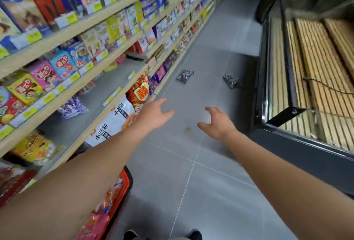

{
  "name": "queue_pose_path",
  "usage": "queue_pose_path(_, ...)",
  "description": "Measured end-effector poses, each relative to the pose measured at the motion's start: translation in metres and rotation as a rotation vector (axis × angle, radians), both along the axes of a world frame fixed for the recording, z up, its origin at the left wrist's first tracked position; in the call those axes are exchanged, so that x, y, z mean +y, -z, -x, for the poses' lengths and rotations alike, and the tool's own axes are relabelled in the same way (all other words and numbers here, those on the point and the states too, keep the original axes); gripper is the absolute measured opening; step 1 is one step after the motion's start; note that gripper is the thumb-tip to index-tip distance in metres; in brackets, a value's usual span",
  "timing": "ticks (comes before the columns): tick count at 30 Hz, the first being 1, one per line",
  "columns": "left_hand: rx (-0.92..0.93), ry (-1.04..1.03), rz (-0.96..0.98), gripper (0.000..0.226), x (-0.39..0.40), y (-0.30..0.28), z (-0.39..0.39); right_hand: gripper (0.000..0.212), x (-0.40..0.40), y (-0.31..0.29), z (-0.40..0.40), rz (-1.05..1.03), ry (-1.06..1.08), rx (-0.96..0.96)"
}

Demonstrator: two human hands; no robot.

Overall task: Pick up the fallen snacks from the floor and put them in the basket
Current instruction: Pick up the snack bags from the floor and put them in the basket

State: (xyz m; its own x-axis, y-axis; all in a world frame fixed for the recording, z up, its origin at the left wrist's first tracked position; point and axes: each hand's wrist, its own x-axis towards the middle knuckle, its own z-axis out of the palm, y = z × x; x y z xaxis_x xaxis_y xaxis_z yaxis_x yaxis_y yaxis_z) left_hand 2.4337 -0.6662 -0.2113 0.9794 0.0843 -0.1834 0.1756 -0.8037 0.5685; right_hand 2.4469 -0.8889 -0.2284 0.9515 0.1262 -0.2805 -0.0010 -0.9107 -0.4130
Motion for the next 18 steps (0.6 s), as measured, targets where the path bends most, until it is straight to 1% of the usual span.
queue_pose_path(5, -0.054, 0.018, -0.003, 0.064, -0.046, -0.024, -0.042, 0.071, -0.053, -0.023, -0.032, -0.041, 0.068, -0.060)
queue_pose_path(9, -0.063, 0.028, -0.019, 0.067, -0.066, -0.029, -0.085, 0.072, -0.075, -0.034, -0.071, -0.059, 0.073, -0.080)
queue_pose_path(13, -0.072, 0.045, -0.008, 0.066, -0.076, -0.028, -0.138, 0.074, -0.084, -0.034, -0.125, -0.058, 0.071, -0.085)
queue_pose_path(18, -0.084, 0.087, -0.026, 0.065, -0.073, -0.020, -0.229, 0.075, -0.080, -0.032, -0.215, -0.041, 0.081, -0.093)
